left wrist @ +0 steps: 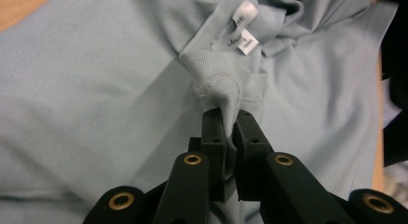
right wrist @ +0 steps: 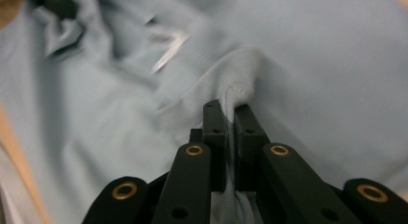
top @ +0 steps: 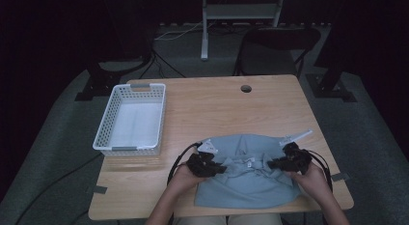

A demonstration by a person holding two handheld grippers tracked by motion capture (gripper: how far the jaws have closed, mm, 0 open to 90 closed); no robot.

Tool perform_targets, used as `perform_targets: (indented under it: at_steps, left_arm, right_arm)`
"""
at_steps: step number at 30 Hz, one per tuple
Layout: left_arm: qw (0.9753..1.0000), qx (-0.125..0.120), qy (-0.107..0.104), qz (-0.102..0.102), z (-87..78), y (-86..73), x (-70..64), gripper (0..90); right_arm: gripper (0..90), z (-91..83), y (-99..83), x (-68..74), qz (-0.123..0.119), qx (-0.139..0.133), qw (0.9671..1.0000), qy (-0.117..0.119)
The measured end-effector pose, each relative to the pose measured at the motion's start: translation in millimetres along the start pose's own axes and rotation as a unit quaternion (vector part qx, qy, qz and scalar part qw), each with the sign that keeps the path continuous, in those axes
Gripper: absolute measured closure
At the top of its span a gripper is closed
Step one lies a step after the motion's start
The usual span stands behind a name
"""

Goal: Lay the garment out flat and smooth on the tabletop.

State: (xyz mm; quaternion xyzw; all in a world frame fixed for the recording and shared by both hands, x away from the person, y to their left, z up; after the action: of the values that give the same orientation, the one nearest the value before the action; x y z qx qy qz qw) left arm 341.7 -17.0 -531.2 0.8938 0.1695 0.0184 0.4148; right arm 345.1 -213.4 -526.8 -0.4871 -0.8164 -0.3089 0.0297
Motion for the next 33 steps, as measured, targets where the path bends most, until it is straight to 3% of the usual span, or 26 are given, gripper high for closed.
perform_targets:
  at_steps: [2, 3, 4, 5, 6, 7, 8, 9, 10, 12, 13, 14, 15, 16, 18, 20, 21, 23, 25, 27, 30, 33]
  left_arm:
    - [0.9996, -0.002, 0.012, -0.024, 1.9, 6.9, 23.2, 86.1]
    - [0.9988, -0.003, 0.035, -0.034, 0.8, 14.8, 41.3, 86.1]
    - [0.9965, -0.002, 0.075, -0.039, -2.3, 25.7, 62.3, 86.1]
    - [0.9926, -0.006, 0.117, -0.032, -7.0, 40.6, 83.5, 86.0]
    - [0.9926, -0.006, 0.117, -0.032, -7.0, 40.6, 83.5, 85.7]
    - [0.9760, -0.021, 0.213, -0.041, -26.2, 76.6, 125.0, 85.7]
    - [0.9614, -0.031, 0.271, -0.035, -40.6, 95.0, 141.9, 71.8]
    - [0.9479, -0.034, 0.313, -0.048, -54.3, 108.1, 157.1, 61.5]
    - [0.9428, -0.038, 0.324, -0.071, -64.0, 116.6, 168.1, 54.7]
    - [0.9400, -0.038, 0.323, -0.104, -74.4, 121.6, 182.0, 51.1]
    - [0.9364, -0.028, 0.336, -0.098, -77.2, 119.8, 185.8, 50.3]
    - [0.9382, -0.017, 0.332, -0.097, -75.6, 115.0, 186.3, 50.3]
    - [0.9432, -0.017, 0.314, -0.106, -71.1, 109.5, 184.6, 50.3]
    - [0.9478, -0.016, 0.298, -0.114, -65.5, 102.8, 181.9, 50.2]
    - [0.9570, -0.011, 0.261, -0.127, -51.9, 87.9, 173.5, 50.2]
    - [0.9644, -0.011, 0.229, -0.133, -39.4, 74.9, 163.1, 50.2]
    - [0.9678, -0.005, 0.211, -0.137, -33.7, 67.8, 157.9, 48.8]
    - [0.9716, -0.009, 0.184, -0.149, -25.6, 57.6, 148.4, 43.1]
    - [0.9745, -0.015, 0.162, -0.154, -20.9, 50.5, 138.3, 42.8]
    - [0.9754, -0.005, 0.153, -0.158, -14.8, 42.7, 132.2, 40.8]
    - [0.9746, 0.007, 0.151, -0.165, -3.6, 34.6, 128.1, 38.2]
    - [0.9714, 0.023, 0.165, -0.170, 7.8, 29.1, 130.1, 38.2]
  right_arm:
    - [86.4, 4.8, 18.2, -10.5, 0.011, 0.014, 0.9998, 0.004]
    - [86.4, 5.6, 32.3, -17.6, 0.019, 0.016, 0.9997, 0.002]
    - [86.4, 5.4, 49.9, -25.3, 0.023, 0.017, 0.9996, 0.000]
    - [86.3, 1.0, 72.1, -33.5, 0.023, 0.008, 0.9997, -0.010]
    - [86.3, 1.0, 72.1, -33.5, 0.023, 0.008, 0.9997, -0.010]
    - [86.0, -6.8, 99.6, -40.5, 0.024, -0.018, 0.9994, -0.014]
    - [70.4, -31.2, 157.0, -55.1, 0.054, -0.100, 0.9928, -0.037]
    - [68.3, -42.6, 177.7, -61.7, 0.073, -0.125, 0.9878, -0.058]
    - [61.0, -51.4, 193.5, -66.3, 0.087, -0.143, 0.9833, -0.072]
    - [55.8, -62.7, 211.6, -71.1, 0.115, -0.163, 0.9763, -0.084]
    - [53.8, -65.2, 214.6, -71.8, 0.125, -0.166, 0.9746, -0.083]
    - [52.2, -66.9, 215.6, -73.2, 0.131, -0.174, 0.9720, -0.088]
    - [52.1, -65.7, 213.8, -73.5, 0.139, -0.175, 0.9712, -0.082]
    - [51.3, -61.6, 209.9, -72.5, 0.144, -0.167, 0.9728, -0.070]
    - [50.2, -50.8, 199.4, -73.8, 0.143, -0.151, 0.9754, -0.074]
    - [49.1, -38.9, 186.4, -71.0, 0.140, -0.126, 0.9799, -0.065]
    - [48.7, -34.4, 180.2, -70.2, 0.135, -0.117, 0.9816, -0.067]
    - [48.1, -26.9, 168.4, -68.5, 0.125, -0.102, 0.9852, -0.059]
    - [48.0, -20.7, 156.1, -65.9, 0.116, -0.085, 0.9889, -0.039]
    - [46.9, -13.5, 144.5, -65.5, 0.115, -0.068, 0.9907, -0.029]
    - [45.2, 1.1, 132.7, -66.9, 0.117, -0.043, 0.9919, -0.025]
    - [43.9, 14.6, 130.6, -65.2, 0.130, -0.035, 0.9909, -0.010]
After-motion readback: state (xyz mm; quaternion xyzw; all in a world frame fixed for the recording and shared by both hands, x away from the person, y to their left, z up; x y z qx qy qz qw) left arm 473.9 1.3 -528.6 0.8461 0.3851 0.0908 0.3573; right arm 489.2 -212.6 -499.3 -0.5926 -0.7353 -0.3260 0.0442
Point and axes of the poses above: each handheld gripper's, and its own axes: z roughly forward along the jaws, y roughly out of its top, x roughly to its left, the point moved 10 cm from there along z, roughly forward along the jaws, and after that the axes turned 13 degrees about z, right-handed, at the moved point
